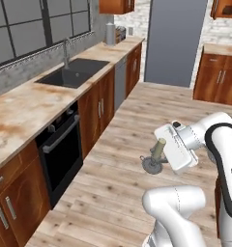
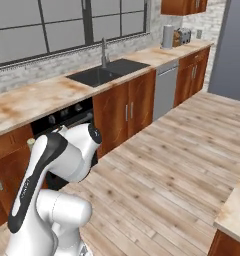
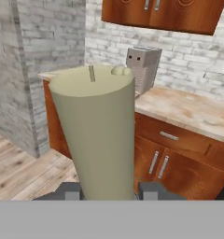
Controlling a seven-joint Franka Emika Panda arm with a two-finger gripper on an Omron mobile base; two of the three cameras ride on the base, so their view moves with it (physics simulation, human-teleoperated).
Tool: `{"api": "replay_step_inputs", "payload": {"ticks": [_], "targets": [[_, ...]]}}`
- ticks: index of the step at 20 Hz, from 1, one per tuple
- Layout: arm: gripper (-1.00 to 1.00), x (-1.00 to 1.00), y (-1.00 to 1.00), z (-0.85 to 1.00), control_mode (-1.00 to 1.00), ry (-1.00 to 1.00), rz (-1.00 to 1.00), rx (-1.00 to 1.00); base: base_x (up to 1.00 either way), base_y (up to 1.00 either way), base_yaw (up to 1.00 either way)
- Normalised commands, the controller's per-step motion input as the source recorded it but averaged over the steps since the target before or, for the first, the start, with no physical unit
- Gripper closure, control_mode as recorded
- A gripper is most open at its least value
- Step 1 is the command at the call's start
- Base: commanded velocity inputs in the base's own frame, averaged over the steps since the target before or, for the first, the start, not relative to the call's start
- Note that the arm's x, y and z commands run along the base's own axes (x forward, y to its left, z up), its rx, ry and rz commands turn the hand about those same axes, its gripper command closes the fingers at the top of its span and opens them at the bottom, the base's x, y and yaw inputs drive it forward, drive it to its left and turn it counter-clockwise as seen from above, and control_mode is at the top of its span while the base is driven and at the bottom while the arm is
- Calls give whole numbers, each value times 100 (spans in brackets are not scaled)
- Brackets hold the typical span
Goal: Pick the jar and candle from the dining table and place them in the open cabinet. Close the cabinet after placing the objects.
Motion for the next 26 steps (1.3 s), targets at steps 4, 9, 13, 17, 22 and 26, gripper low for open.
{"api": "replay_step_inputs", "payload": {"ticks": [4,9,13,17,22,26], "targets": [[100,0,0,0,100,0,0,0,57,0,-27],[100,0,0,0,100,0,0,0,58,0,-25],[100,0,0,0,100,0,0,0,57,0,-25],[100,0,0,0,100,0,0,0,57,0,-26],[100,0,0,0,100,0,0,0,57,0,-26],[100,0,0,0,100,0,0,0,57,0,-26]]}}
